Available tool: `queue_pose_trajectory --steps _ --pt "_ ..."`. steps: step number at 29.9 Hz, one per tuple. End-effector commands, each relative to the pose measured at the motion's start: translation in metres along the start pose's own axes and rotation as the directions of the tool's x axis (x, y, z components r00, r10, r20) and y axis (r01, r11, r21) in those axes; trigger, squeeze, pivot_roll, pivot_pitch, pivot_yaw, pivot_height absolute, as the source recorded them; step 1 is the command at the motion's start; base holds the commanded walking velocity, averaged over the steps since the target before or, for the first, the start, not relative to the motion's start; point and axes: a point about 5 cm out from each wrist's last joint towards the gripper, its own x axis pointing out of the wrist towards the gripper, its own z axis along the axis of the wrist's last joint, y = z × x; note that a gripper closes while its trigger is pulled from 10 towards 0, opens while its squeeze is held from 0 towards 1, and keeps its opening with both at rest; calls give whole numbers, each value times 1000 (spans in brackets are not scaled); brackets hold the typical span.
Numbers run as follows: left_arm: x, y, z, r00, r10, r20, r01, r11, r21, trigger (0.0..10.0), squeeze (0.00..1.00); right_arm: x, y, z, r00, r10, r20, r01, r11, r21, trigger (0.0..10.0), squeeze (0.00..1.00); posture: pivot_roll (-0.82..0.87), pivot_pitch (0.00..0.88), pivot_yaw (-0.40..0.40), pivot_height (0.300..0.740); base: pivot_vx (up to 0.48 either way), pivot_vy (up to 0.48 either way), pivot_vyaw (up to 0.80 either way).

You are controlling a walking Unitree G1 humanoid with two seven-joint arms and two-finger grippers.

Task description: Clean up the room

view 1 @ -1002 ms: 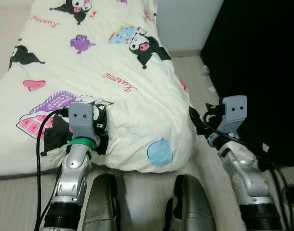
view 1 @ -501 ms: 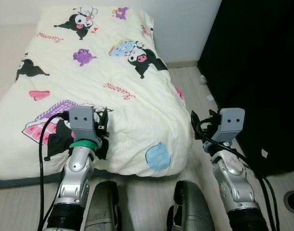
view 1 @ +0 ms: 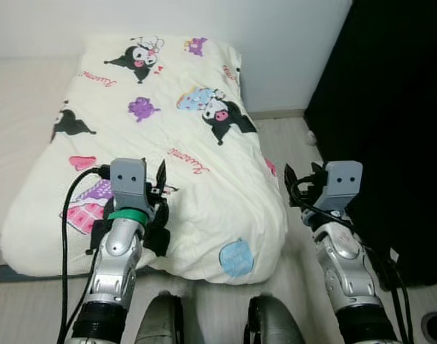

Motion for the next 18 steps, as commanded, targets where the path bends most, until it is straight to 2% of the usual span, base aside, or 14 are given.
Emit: queue_pose_trajectory --steps 1,6,14,18 --pt "-2 2 -6 1000 3 -21 -3 1000 -6 10000 0 -1 -1 -4 1000 -5 -7 5 1000 8 10000 0 34 81 25 714 0 0 0" --pt "-2 1 -8 999 -5 -34 4 1000 -11 10000 0 -2 -2 -6 1000 -8 -1 8 1000 4 10000 0 32 84 28 739 0 0 0" --pt "-3 0 -10 999 -16 -42 16 1000 -3 10000 0 -4 -4 -8 1000 -27 -4 28 1000 10 10000 0 35 88 32 740 0 0 0" --pt "-4 -2 -15 997 -26 -79 25 1000 -17 10000 0 -4 -6 -14 997 -61 -37 62 997 36 10000 0 36 88 37 740 0 0 0"
